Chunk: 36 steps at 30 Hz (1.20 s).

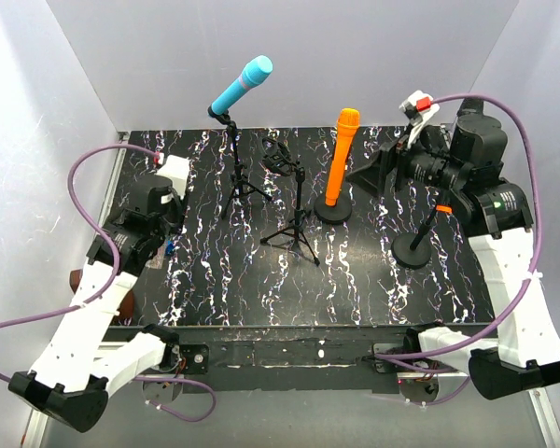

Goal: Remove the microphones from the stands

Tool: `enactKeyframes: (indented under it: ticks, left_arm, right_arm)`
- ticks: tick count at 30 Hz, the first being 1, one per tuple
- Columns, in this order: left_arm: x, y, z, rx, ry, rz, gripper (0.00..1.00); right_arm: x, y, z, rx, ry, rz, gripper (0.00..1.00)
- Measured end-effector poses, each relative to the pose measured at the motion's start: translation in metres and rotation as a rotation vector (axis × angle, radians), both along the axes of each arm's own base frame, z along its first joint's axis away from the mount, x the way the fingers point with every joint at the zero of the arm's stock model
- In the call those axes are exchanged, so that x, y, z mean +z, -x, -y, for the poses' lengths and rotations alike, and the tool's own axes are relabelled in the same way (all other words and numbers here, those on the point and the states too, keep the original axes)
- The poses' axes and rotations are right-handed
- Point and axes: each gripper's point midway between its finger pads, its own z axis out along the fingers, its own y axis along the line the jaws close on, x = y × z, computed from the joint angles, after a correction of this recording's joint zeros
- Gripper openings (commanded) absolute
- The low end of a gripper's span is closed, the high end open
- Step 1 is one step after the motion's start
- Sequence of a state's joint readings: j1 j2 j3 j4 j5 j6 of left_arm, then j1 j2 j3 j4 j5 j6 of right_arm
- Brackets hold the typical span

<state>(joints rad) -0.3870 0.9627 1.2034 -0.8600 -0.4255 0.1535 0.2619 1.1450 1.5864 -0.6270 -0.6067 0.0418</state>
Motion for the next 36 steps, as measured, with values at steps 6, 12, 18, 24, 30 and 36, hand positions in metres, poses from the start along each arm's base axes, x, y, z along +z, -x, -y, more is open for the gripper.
enactKeyframes:
  ticks: [6, 12, 18, 24, 30, 36]
  left_arm:
    - [-0.057, 0.02, 0.011, 0.058, 0.211, -0.194, 0.0]
    - [-0.109, 0.014, 0.021, 0.146, 0.382, -0.385, 0.0]
    - [-0.147, 0.008, 0.04, 0.167, 0.502, -0.508, 0.0]
    - [-0.208, 0.012, 0.042, 0.235, 0.505, -0.624, 0.09]
    - [-0.248, 0.045, 0.038, 0.338, 0.519, -0.726, 0.41]
    - [-0.265, 0.049, 0.034, 0.415, 0.502, -0.766, 0.64]
  right_arm:
    - [-0.013, 0.021, -0.001, 0.058, 0.02, -0.038, 0.93]
    - [-0.027, 0.026, -0.002, 0.088, 0.048, -0.111, 0.97]
    - [-0.034, 0.032, -0.004, 0.147, 0.076, -0.092, 0.98]
    - [-0.035, 0.034, -0.008, 0.186, 0.097, -0.058, 0.98]
    - [-0.041, 0.026, -0.009, 0.193, 0.114, -0.075, 0.98]
    - [-0.046, 0.024, -0.011, 0.199, 0.122, -0.098, 0.98]
